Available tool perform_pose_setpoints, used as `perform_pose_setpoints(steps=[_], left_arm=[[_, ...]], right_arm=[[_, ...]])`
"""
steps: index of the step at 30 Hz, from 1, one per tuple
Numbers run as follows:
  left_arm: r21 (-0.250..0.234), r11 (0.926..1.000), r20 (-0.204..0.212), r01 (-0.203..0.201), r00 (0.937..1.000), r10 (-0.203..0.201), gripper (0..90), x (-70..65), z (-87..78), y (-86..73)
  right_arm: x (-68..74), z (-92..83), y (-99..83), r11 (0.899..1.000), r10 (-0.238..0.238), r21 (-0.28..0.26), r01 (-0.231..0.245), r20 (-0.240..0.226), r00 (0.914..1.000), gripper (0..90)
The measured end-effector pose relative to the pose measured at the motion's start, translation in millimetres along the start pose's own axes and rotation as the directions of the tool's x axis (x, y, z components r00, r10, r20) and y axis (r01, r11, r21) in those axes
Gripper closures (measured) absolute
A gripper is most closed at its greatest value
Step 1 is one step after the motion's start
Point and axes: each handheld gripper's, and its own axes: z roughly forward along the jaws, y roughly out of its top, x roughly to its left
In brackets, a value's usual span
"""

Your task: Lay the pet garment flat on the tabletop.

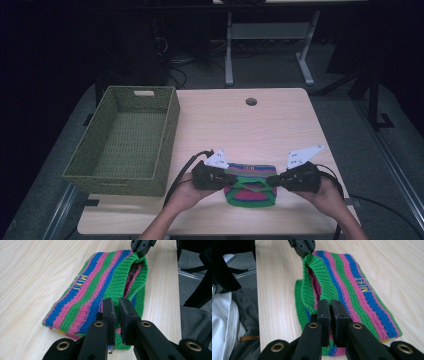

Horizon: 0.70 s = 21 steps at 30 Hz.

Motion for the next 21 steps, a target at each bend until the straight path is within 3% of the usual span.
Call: perform_pose_setpoints(steps=[21], left_arm=[[-0.031, 0.9991, -0.026, 0.029, 0.9992, -0.029, 83.6, 18.8, -10.8, 12.6]], right_arm=[[-15.3, -6.3, 23.2, 1.0, 0.003, 0.004, -0.003, 0.004, 1.0, 85.7]])
